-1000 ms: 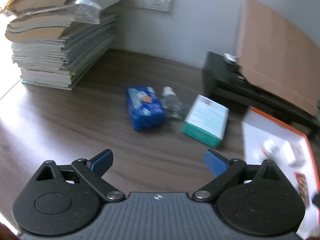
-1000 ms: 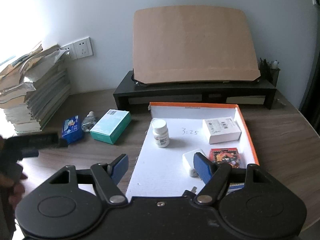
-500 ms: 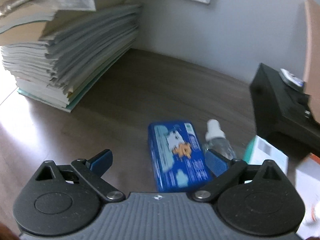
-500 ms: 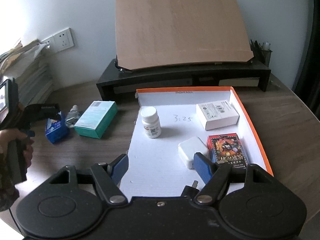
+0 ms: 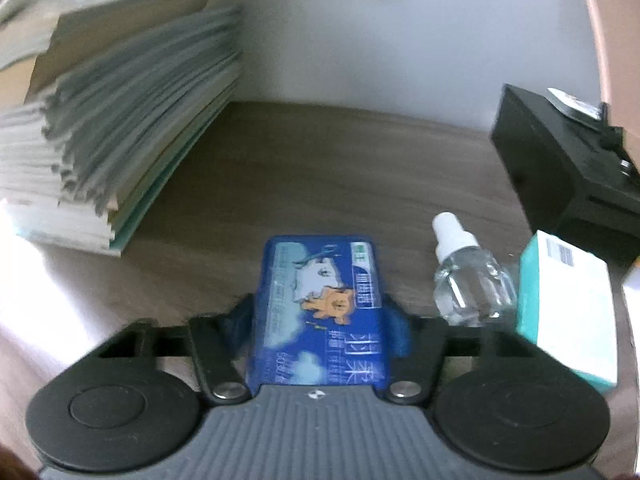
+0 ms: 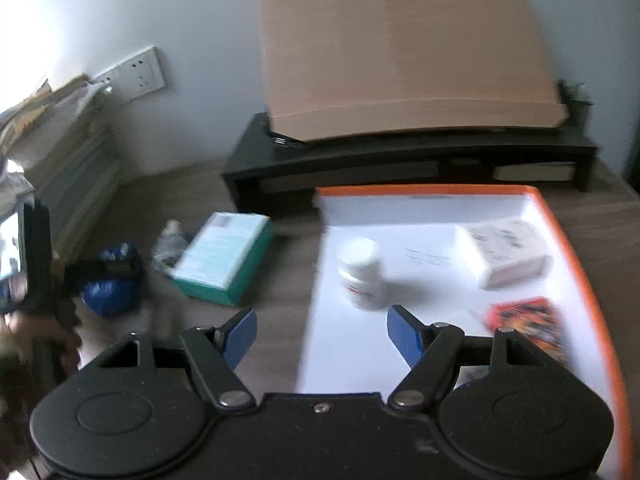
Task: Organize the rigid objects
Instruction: 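Grasp the blue toothbrush box with the left gripper while the right grasps the teal box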
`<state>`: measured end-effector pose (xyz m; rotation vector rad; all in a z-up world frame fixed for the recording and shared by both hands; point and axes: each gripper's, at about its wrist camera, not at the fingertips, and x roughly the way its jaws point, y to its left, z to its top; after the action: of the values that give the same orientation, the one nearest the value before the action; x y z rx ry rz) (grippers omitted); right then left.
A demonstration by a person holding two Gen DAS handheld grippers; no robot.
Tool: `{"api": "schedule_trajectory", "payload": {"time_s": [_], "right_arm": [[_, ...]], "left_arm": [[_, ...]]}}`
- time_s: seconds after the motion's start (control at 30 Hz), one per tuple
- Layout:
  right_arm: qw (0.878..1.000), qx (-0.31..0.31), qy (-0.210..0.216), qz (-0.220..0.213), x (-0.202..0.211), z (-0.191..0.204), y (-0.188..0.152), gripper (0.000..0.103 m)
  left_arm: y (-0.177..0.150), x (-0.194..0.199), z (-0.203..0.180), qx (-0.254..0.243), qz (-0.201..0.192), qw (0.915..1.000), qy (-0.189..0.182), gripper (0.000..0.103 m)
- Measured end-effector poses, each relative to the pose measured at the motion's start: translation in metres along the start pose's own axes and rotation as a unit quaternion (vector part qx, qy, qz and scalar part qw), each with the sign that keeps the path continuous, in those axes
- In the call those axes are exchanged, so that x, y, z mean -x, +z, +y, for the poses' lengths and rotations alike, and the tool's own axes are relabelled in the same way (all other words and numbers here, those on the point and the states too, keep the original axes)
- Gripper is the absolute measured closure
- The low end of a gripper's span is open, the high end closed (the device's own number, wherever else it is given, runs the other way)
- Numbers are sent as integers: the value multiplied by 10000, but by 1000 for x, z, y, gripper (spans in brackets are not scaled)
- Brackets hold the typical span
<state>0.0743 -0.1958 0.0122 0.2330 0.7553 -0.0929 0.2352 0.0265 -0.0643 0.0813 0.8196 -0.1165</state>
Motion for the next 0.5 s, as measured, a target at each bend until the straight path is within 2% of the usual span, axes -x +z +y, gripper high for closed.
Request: {"api": "schedule_trajectory", "payload": {"time_s": [0.07, 0.23, 0.4, 0.5], "right_arm": [[9999, -89, 106, 51, -14, 12, 9, 16], [9988, -280, 279, 273, -61, 50, 33, 15], [9983, -298, -4, 502, -106, 83, 47, 14], [9969, -313, -390, 609, -129, 95, 50, 14]], "left_arm": [[-3, 7, 8, 23, 19, 9998, -209, 40], [-20, 38, 25, 1, -124, 9997, -211, 40], [-36, 65, 49, 137, -144, 9993, -328, 40], [-32, 61, 49, 202, -122, 9989, -405, 40]]}}
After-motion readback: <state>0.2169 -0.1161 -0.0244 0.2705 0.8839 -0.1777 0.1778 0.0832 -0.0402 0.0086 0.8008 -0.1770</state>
